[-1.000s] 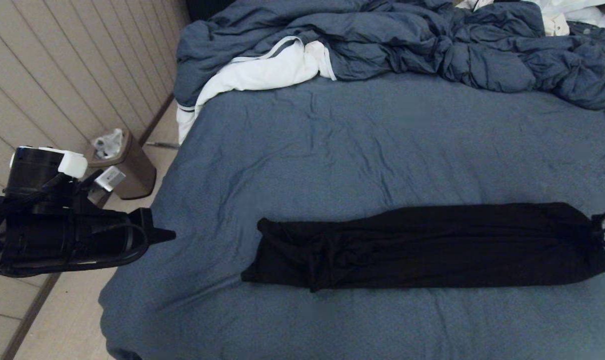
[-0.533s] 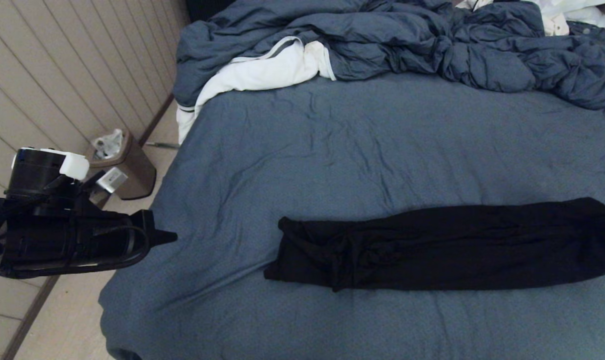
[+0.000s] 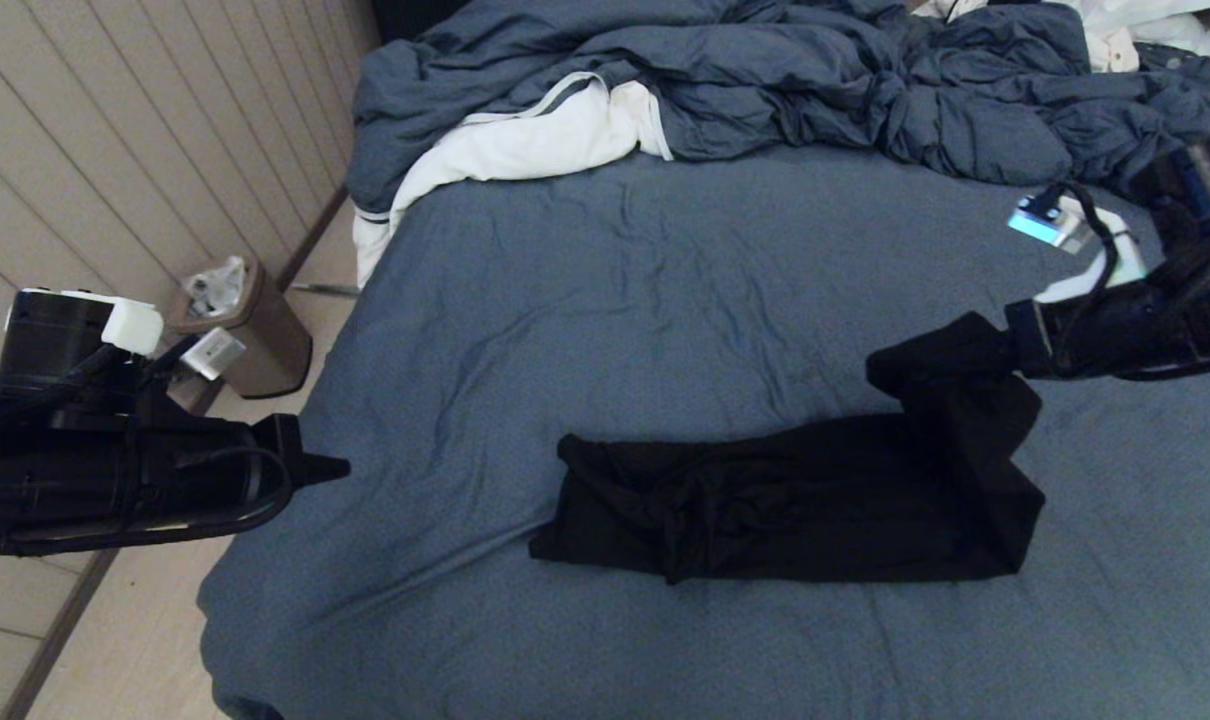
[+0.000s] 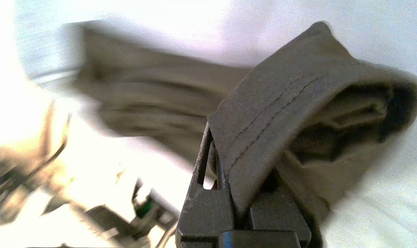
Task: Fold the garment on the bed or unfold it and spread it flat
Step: Fold the black T-shirt
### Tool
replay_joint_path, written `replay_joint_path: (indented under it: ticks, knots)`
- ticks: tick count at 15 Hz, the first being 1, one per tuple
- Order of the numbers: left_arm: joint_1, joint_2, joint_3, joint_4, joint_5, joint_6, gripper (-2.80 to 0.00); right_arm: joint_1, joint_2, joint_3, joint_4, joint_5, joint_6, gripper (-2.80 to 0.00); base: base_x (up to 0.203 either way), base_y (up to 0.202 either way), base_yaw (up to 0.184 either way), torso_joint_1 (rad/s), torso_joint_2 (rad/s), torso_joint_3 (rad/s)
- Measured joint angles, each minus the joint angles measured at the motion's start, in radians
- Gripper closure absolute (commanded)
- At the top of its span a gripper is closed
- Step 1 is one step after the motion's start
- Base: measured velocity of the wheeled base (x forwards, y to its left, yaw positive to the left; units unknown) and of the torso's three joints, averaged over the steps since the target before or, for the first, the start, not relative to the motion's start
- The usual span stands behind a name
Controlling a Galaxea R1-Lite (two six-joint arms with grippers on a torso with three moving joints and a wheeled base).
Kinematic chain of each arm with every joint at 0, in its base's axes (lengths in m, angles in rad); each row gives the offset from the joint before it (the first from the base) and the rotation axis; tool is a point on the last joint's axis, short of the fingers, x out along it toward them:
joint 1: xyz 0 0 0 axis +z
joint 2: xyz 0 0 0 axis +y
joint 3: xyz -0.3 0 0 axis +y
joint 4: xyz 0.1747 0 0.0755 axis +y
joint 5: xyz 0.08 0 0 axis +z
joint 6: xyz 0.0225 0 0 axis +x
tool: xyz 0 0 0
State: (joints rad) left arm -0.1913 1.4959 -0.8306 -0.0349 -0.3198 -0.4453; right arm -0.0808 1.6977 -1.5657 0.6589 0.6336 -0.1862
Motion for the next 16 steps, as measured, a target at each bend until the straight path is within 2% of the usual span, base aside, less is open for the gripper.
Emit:
replay_joint_path:
  ticks: [3,6,8,10,14,15,16]
  knots:
    - [-0.001,-0.007,0.002,0.001,-0.003,0.0,0.0,0.248,0.028,-0.155,0.064,-0.077,0.068,0.0,0.0,0.0,0.0,0.0,0.0,0.0]
    - [-0.001,-0.016,0.002,0.0,-0.003,0.001,0.0,0.421,0.127,-0.311,0.101,-0.127,0.116,0.0,0.0,0.0,0.0,0.0,0.0,0.0]
    - [0.0,-0.019,0.002,0.0,-0.003,0.002,0.0,0.516,0.192,-0.365,0.116,-0.143,0.122,0.0,0.0,0.0,0.0,0.0,0.0,0.0]
    - [0.0,-0.02,0.002,0.0,-0.003,0.003,0.0,0.591,0.242,-0.381,0.119,-0.172,0.121,0.0,0.0,0.0,0.0,0.0,0.0,0.0]
    - [0.0,-0.016,0.002,-0.001,-0.005,0.002,0.0,0.659,0.306,-0.389,0.088,-0.241,0.12,0.0,0.0,0.0,0.0,0.0,0.0,0.0]
    - [0.0,-0.014,0.002,-0.001,-0.005,0.002,0.0,0.67,0.318,-0.39,0.074,-0.252,0.122,-2.8,0.0,0.0,0.0,0.0,0.0,0.0]
    - [0.0,-0.012,0.003,0.0,-0.005,0.002,0.0,0.679,0.327,-0.39,0.069,-0.256,0.124,-2.8,0.0,0.0,0.0,0.0,0.0,0.0]
